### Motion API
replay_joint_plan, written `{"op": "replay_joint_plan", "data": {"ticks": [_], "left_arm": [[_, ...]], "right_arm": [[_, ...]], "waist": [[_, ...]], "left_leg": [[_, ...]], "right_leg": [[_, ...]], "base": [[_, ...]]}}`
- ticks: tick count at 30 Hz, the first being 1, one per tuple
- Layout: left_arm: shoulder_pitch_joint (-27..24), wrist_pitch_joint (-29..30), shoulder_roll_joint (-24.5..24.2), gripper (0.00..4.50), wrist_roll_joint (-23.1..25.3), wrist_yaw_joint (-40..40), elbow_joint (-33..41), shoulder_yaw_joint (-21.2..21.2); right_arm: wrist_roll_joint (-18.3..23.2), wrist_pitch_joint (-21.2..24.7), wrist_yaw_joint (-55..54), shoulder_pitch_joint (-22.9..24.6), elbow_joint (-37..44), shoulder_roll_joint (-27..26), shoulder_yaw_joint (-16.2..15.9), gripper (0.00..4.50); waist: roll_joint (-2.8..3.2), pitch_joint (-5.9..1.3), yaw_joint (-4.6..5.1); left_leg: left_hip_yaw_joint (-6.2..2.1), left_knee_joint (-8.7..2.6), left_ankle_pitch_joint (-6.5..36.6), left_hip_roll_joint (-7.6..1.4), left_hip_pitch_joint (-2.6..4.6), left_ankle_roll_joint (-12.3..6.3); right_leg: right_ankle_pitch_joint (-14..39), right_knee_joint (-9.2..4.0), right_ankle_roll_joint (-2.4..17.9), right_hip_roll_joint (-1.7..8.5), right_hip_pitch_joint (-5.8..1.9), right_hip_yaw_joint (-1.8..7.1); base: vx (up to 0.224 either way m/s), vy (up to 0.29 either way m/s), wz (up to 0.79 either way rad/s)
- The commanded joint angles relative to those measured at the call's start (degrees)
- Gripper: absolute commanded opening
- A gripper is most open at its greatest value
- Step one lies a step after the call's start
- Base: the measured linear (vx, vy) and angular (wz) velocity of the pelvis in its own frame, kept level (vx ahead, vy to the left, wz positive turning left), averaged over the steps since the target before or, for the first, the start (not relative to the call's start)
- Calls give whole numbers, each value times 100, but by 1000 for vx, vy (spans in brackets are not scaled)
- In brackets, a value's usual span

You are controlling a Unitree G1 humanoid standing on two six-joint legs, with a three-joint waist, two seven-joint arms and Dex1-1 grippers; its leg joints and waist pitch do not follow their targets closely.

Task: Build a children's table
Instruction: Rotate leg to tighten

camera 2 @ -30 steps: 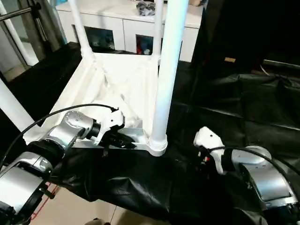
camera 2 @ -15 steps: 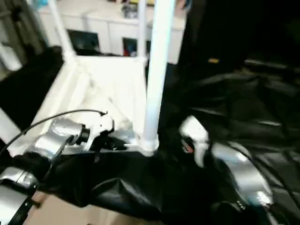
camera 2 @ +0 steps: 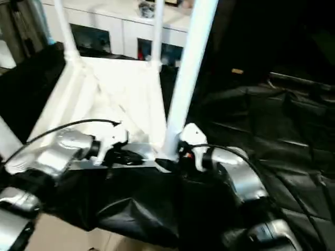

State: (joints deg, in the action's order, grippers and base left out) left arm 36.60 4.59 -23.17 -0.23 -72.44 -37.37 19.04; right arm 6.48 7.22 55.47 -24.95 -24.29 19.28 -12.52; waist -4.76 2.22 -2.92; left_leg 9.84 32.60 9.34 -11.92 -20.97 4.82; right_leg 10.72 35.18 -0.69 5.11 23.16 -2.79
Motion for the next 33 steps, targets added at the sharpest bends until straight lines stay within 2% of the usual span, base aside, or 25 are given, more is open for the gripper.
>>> {"op": "replay_joint_plan", "data": {"ticks": [1, 2, 3, 4, 5, 7, 8, 10, 14, 15, 20, 24, 27, 28, 30, 32, 33], "left_arm": [[-186, 117, -109, 0, 255, -97, -150, 229], [-189, 154, -121, 0, 236, -118, -146, 221], [-172, 153, -135, 0, 261, -142, -182, 243], [-166, 144, -138, 0, 274, -144, -194, 253], [-163, 144, -138, 0, 277, -140, -199, 253], [-137, 195, -117, 0, 254, -121, -189, 230], [-134, 199, -114, 0, 252, -121, -189, 228], [-89, 226, -71, 0, 237, -125, -210, 219], [-20, 236, -23, 0, 248, -138, -289, 217], [-20, 235, -23, 0, 248, -139, -290, 217], [-4, 220, -43, 0, 283, -127, -310, 235], [-12, 308, 67, 0, 263, 114, -311, 164], [74, 542, 524, 0, 296, 1079, -493, -32], [98, 571, 599, 0, 327, 1229, -535, -36], [168, 682, 796, 0, 366, 1599, -638, -75], [233, 764, 967, 0, 386, 1843, -709, -91], [267, 824, 1071, 0, 394, 1952, -730, -87]], "right_arm": [[-68, -24, 15, -67, -127, -7, -104, 443], [-52, -14, 1, -88, -184, -23, -73, 443], [-43, -109, -1, -144, -341, -32, -56, 443], [-42, -140, 2, -160, -386, -33, -53, 417], [-40, -142, 5, -161, -391, -31, -54, 408], [-42, -164, 46, -184, -462, -32, -26, 403], [-39, -167, 44, -189, -476, -35, -18, 403], [2, -203, 27, -248, -627, -77, 83, 374], [102, -305, 40, -315, -734, -151, 163, 345], [102, -305, 40, -315, -734, -152, 163, 324], [97, -380, 83, -311, -800, -201, 132, 292], [132, -387, -130, -336, -949, -321, 250, 279], [86, -476, -1367, -447, -1548, -818, 594, 277], [87, -477, -1606, -468, -1657, -921, 657, 277], [74, -466, -2141, -512, -1859, -1150, 766, 277], [43, -406, -2685, -597, -2068, -1337, 870, 276], [-3, -370, -3040, -661, -2193, -1446, 914, 276]], "waist": [[23, -286, -61], [76, -289, -59], [60, -295, -50], [52, -298, -41], [51, -299, -39], [88, -297, -26], [76, -296, -20], [63, -294, -9], [64, -280, 0], [63, -280, 2], [62, -278, 10], [68, -274, 12], [68, -257, 36], [46, -263, 45], [49, -258, 76], [59, -255, 63], [68, -254, 61]], "left_leg": [[4, -385, 1696, -109, 28, 4], [1, -388, 1683, -110, 31, 13], [7, -388, 1666, -110, 29, 7], [6, -385, 1649, -109, 26, 8], [9, -383, 1642, -109, 31, 5], [14, -382, 1676, -109, 44, -4], [16, -380, 1706, -108, 44, -16], [18, -378, 1770, -107, 48, -10], [6, -390, 1937, -109, 55, 24], [4, -390, 1944, -108, 54, 30], [2, -395, 1942, -111, 53, 17], [-2, -397, 2027, -113, 60, 39], [-2, -402, 2092, -106, 54, 111], [-19, -403, 2156, -104, 71, 169], [-30, -410, 2206, -91, 49, 189], [-24, -397, 2329, -92, 102, 187], [-34, -405, 2336, -82, 84, 166]], "right_leg": [[1626, -467, 1025, 257, -221, 182], [1540, -454, 1059, 256, -225, 187], [1459, -456, 1079, 250, -231, 187], [1350, -437, 1132, 245, -236, 182], [1309, -436, 1154, 242, -236, 181], [1172, -429, 1211, 228, -241, 186], [1192, -435, 1221, 231, -241, 187], [1342, -447, 1224, 236, -236, 186], [1694, -483, 1126, 245, -220, 187], [1730, -488, 1118, 248, -219, 187], [1680, -482, 1128, 239, -213, 188], [1832, -500, 1117, 248, -199, 185], [2008, -512, 1107, 253, -176, 183], [2232, -535, 1034, 260, -173, 171], [2442, -552, 926, 260, -173, 165], [2602, -596, 860, 269, -114, 178], [2625, -599, 835, 262, -138, 170]], "base": [[0, 0, 0], [0, 0, 0], [0, 0, 0], [0, 0, 0], [0, 0, 0], [0, 0, 0], [0, 0, 0], [0, 0, 0], [0, 0, 0], [0, 0, 0], [0, 0, 0], [0, 0, 0], [0, 0, 0], [0, 0, 0], [0, 0, 0], [0, 0, 0], [0, 0, 0]]}}
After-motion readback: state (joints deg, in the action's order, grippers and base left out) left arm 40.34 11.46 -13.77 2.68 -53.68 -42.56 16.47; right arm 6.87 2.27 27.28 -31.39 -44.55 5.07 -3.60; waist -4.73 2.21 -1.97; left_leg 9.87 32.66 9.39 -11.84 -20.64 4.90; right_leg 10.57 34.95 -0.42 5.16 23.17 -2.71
